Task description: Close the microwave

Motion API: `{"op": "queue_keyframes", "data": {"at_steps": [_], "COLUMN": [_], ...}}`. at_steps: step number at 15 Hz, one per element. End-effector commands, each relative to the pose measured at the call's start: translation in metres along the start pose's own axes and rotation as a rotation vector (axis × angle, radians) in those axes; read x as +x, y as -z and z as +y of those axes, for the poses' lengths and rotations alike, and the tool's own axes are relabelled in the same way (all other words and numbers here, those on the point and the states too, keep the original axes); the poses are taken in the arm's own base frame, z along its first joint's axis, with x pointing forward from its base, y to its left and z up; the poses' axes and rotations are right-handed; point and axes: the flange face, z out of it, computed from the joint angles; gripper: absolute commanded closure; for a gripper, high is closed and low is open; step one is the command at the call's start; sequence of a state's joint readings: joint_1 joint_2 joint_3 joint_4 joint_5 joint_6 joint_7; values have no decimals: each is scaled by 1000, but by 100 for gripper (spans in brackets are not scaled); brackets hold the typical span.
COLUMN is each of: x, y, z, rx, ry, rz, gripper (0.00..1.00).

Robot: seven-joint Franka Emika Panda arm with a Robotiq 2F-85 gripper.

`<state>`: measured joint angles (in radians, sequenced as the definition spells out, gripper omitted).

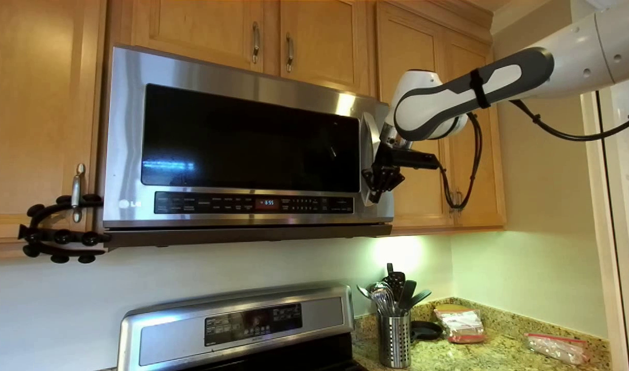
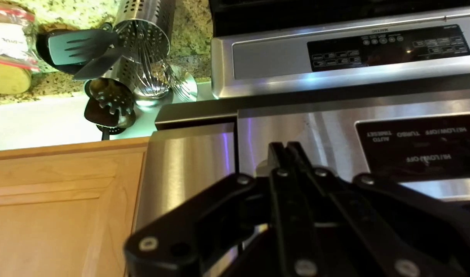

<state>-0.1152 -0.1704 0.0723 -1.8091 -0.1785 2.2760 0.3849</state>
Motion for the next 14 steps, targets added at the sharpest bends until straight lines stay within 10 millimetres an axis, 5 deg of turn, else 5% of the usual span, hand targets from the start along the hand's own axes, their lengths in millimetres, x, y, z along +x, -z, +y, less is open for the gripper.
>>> {"op": "queue_keyframes", "data": {"at_steps": [1, 7, 8, 14], "x": [32, 39, 35, -5], "y": [-19, -23, -18, 8], "z": [2, -4, -5, -24], "rx": [16, 36, 38, 105], "ry": [53, 110, 108, 81], "rz": [12, -65, -93, -244], "gripper": [93, 95, 68, 36]}}
